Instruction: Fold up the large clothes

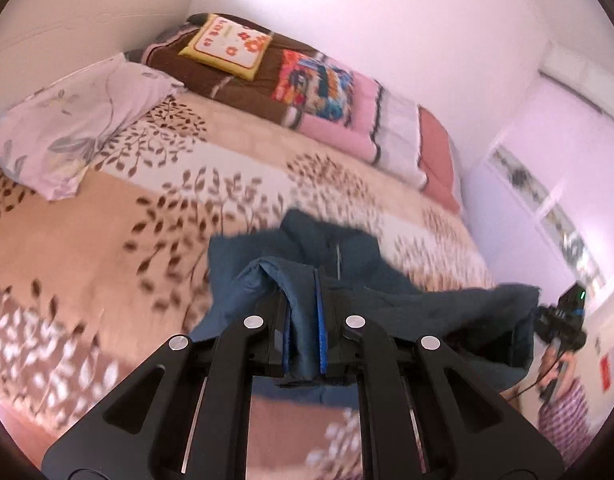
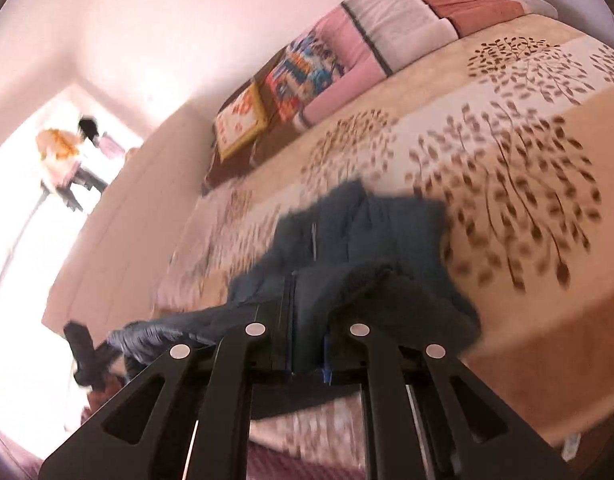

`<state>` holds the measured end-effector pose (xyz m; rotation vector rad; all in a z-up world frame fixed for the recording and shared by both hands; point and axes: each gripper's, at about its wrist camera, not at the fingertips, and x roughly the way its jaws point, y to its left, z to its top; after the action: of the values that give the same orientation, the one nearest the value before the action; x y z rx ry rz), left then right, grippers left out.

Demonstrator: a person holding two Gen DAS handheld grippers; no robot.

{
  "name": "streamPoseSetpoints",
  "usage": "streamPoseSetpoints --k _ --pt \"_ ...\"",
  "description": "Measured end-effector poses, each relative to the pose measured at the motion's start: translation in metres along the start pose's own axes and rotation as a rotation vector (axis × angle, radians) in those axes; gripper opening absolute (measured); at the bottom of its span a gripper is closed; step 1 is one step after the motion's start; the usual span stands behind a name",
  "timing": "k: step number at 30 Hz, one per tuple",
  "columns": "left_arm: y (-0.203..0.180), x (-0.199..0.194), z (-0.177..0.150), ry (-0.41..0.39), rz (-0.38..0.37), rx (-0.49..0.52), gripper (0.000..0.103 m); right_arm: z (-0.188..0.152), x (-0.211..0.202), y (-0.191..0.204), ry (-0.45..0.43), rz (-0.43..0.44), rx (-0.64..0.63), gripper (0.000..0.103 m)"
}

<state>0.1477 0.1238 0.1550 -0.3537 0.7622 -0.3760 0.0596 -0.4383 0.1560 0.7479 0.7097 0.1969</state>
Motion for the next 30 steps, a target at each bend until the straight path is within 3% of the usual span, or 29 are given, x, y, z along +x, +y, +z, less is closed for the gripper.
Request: streamPoseSetpoints --k 4,8,12,17,19,22,24,25,26,27,30 --pt "0.008 0.076 0.05 0.004 0.059 -0.06 0.01 0.051 0.057 -0.003 -0.007 -0.077 -0.008 0.011" --pt "0.023 0.154 0.078 0.027 0.136 -0.103 0.01 0.089 0.132 -0.03 0.006 -0.161 0.028 0.011" --pt "0.041 0.224 0.084 0.083 0.199 -0.145 0.01 0.1 0.198 -0.068 0.057 -0.241 0.086 0.011" --pt "0.066 0.273 0.072 0.155 0.261 -0.199 0.014 0.099 0.252 -0.103 0.13 -0.289 0.149 0.012" --pt "0.076 0.28 0.067 0.185 0.252 -0.263 0.021 0.094 0.263 -0.112 0.173 -0.28 0.18 0.016" --pt "0.081 0.269 0.065 0.158 0.209 -0.305 0.034 0.094 0.257 -0.116 0.187 -0.206 0.205 0.031" --pt "0.081 0.255 0.067 0.109 0.209 -0.313 0.062 0.098 0.245 -0.115 0.162 -0.159 0.23 0.051" --pt "0.079 0.237 0.07 0.038 0.239 -0.311 0.07 0.101 0.237 -0.112 0.134 -0.142 0.234 0.059" --pt "0.079 0.23 0.072 -0.002 0.245 -0.31 0.078 0.104 0.224 -0.109 0.082 -0.144 0.225 0.074" --pt "0.079 0.221 0.073 -0.033 0.246 -0.308 0.079 0.107 0.214 -0.105 0.042 -0.15 0.21 0.078" --pt "0.077 0.204 0.07 -0.018 0.224 -0.3 0.079 0.107 0.194 -0.09 0.012 -0.18 0.154 0.078"
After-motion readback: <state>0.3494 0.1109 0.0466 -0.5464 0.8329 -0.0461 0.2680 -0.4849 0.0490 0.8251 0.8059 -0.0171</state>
